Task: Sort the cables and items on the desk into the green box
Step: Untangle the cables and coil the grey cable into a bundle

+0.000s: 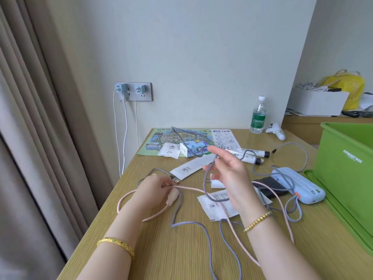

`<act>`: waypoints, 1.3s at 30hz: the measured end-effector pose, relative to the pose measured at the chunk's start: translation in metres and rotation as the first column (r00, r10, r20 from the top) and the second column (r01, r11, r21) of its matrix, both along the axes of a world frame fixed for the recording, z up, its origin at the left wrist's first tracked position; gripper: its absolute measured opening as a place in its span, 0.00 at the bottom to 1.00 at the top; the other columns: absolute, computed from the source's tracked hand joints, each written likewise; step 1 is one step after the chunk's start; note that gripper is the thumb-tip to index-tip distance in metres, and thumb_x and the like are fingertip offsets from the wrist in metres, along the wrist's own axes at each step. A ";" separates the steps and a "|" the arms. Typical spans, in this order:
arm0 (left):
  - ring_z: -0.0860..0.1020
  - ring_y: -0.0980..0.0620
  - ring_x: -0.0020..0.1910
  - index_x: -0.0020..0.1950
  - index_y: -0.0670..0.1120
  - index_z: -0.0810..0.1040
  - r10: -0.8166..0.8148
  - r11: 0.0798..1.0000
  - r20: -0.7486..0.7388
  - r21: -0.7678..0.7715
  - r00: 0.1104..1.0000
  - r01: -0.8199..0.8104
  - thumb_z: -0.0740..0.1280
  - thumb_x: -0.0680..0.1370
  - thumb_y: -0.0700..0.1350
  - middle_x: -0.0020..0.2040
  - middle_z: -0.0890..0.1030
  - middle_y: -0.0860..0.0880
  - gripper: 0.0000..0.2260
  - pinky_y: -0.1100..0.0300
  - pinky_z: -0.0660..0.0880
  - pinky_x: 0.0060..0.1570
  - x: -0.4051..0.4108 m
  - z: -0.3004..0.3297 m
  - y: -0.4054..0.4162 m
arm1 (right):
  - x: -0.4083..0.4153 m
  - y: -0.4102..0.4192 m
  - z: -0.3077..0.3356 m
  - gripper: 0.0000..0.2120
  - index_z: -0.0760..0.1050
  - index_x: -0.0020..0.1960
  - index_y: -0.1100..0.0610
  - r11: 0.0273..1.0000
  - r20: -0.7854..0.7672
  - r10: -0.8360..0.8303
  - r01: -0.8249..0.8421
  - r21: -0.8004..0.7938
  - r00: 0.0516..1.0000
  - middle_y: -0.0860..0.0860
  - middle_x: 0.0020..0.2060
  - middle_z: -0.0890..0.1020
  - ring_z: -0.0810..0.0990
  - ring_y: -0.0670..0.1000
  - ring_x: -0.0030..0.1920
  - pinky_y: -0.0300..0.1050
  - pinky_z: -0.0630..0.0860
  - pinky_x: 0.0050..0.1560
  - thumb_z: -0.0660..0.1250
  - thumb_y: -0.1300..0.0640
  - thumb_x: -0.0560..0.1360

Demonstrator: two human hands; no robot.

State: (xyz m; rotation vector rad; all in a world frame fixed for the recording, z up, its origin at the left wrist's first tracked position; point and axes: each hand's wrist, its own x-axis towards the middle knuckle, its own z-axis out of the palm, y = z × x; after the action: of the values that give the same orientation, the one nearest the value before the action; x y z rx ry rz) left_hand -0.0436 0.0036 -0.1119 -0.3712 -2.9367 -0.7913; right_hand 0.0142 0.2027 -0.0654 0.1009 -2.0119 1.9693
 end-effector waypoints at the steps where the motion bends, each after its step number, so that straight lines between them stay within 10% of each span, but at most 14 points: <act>1: 0.76 0.52 0.47 0.52 0.51 0.81 -0.001 1.000 -0.015 -0.005 1.000 0.001 0.64 0.77 0.44 0.48 0.81 0.51 0.08 0.60 0.72 0.46 0.000 0.001 0.000 | 0.001 0.003 -0.001 0.18 0.77 0.56 0.47 1.000 -0.004 -0.020 0.020 -0.011 1.000 0.41 0.39 0.85 0.81 0.54 0.41 0.39 0.74 0.36 0.55 0.65 0.79; 7: 0.72 0.54 0.39 0.50 0.48 0.83 0.066 0.993 -0.084 0.107 0.994 -0.057 0.66 0.77 0.46 0.42 0.79 0.50 0.07 0.62 0.66 0.37 0.003 0.020 -0.010 | -0.005 0.017 -0.012 0.18 0.75 0.61 0.53 0.987 0.057 -0.127 0.132 -0.091 0.990 0.39 0.42 0.83 0.82 0.45 0.41 0.35 0.74 0.33 0.55 0.67 0.78; 13: 0.70 0.59 0.30 0.47 0.48 0.83 0.086 0.988 -0.072 0.135 0.994 -0.076 0.63 0.78 0.42 0.35 0.77 0.54 0.08 0.70 0.63 0.27 0.004 0.024 -0.011 | -0.007 0.010 -0.018 0.17 0.73 0.64 0.56 0.953 0.192 -0.173 0.115 0.282 0.966 0.48 0.56 0.79 0.80 0.51 0.51 0.45 0.79 0.42 0.54 0.65 0.78; 18: 0.73 0.60 0.36 0.47 0.47 0.82 0.069 0.977 -0.073 0.207 0.995 -0.052 0.65 0.77 0.44 0.36 0.78 0.58 0.06 0.69 0.66 0.33 0.006 0.025 -0.004 | -0.003 0.000 -0.027 0.16 0.73 0.63 0.55 0.439 -0.182 -0.315 0.313 0.842 0.931 0.54 0.69 0.65 0.59 0.55 0.70 0.50 0.60 0.68 0.58 0.63 0.77; 22: 0.77 0.53 0.43 0.44 0.51 0.80 0.054 0.956 -0.078 0.291 0.996 -0.029 0.65 0.76 0.42 0.41 0.81 0.55 0.06 0.65 0.70 0.40 0.008 0.029 0.000 | 0.010 -0.023 -0.023 0.12 0.78 0.51 0.53 0.531 -0.175 -0.053 0.176 0.829 0.983 0.48 0.50 0.79 0.72 0.50 0.54 0.47 0.68 0.58 0.57 0.61 0.76; 26: 0.75 0.52 0.38 0.40 0.54 0.79 0.036 0.921 -0.091 0.389 0.995 0.002 0.66 0.75 0.41 0.42 0.82 0.51 0.09 0.65 0.70 0.38 0.010 0.029 0.007 | 0.012 -0.040 -0.033 0.13 0.71 0.44 0.51 0.349 0.022 -0.053 -0.003 0.937 0.998 0.48 0.46 0.79 0.71 0.53 0.52 0.50 0.64 0.56 0.55 0.44 0.77; 34: 0.69 0.57 0.31 0.40 0.53 0.81 -0.045 0.725 -0.082 0.683 0.996 0.089 0.68 0.75 0.40 0.33 0.76 0.53 0.09 0.67 0.67 0.32 0.021 0.039 0.020 | 0.003 -0.041 -0.045 0.26 0.58 0.68 0.53 0.493 0.040 -0.138 0.034 0.869 0.990 0.50 0.53 0.80 0.70 0.55 0.60 0.50 0.60 0.58 0.63 0.48 0.75; 39: 0.69 0.57 0.32 0.43 0.51 0.80 -0.049 0.690 -0.093 0.717 0.994 0.101 0.68 0.75 0.40 0.30 0.74 0.58 0.06 0.69 0.66 0.32 0.025 0.043 0.023 | -0.001 -0.039 -0.042 0.21 0.62 0.67 0.48 0.776 0.192 -0.128 -0.022 0.630 0.973 0.40 0.42 0.78 0.74 0.51 0.53 0.46 0.68 0.57 0.61 0.55 0.75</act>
State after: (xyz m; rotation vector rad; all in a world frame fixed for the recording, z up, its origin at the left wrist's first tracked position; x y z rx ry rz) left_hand -0.0184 0.0271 -0.0688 -0.4232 -2.2781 -1.7971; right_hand 0.0130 0.1637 -0.1076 -0.0321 -2.7180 1.2272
